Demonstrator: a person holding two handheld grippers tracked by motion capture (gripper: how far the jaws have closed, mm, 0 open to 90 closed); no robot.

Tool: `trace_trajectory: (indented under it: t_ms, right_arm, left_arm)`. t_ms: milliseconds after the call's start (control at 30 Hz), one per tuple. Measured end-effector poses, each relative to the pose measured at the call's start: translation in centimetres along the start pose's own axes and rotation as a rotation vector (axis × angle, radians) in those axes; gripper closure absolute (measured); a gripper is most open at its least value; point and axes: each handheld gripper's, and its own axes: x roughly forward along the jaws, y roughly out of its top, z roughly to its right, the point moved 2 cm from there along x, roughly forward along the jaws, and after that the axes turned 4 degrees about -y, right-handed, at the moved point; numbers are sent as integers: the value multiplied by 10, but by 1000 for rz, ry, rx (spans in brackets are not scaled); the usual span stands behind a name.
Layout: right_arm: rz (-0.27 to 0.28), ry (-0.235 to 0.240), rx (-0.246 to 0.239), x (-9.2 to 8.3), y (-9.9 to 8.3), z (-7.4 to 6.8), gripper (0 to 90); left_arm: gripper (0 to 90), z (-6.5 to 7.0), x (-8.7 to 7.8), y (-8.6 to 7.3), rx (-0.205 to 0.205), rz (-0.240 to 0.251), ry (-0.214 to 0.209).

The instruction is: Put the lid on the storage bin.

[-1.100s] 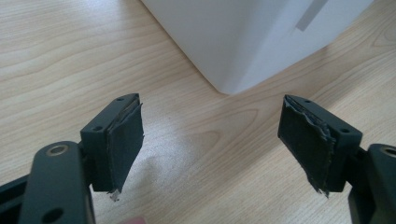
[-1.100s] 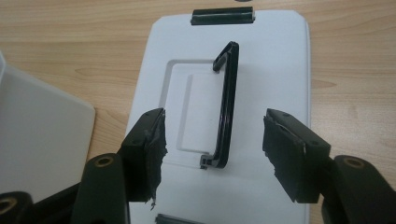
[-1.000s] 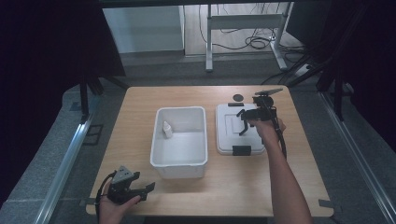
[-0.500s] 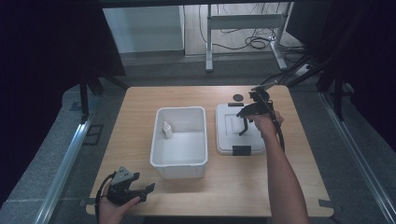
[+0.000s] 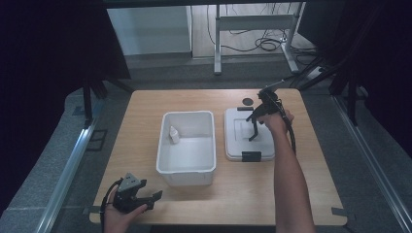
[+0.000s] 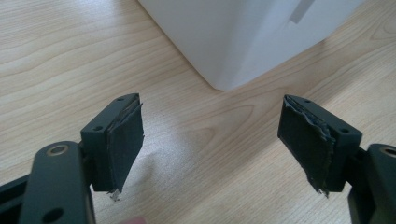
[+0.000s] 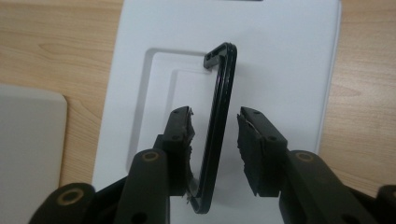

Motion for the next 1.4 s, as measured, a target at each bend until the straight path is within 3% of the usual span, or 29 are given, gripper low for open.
trace_trajectory:
  t_ms: [467,600,933,1133,1400]
  right_arm:
    - [-82,8,10,18,0,1,761]
    - [-63,25,36,22,-1,1,825]
    - [-48,54,110,17,-3,0,851]
    - [-43,54,96,8,-3,-5,852]
    - [14,81,107,-30,-9,-4,852]
  left_arm:
    - [224,-1,-1,0,2,6,-2]
    - [225,-2,0,0,3,5,-1]
    - [225,0,1,0,9,3,-1]
    - [225,-2,0,0,5,5,1]
    - [225,-4,-3,0,-2,10,5]
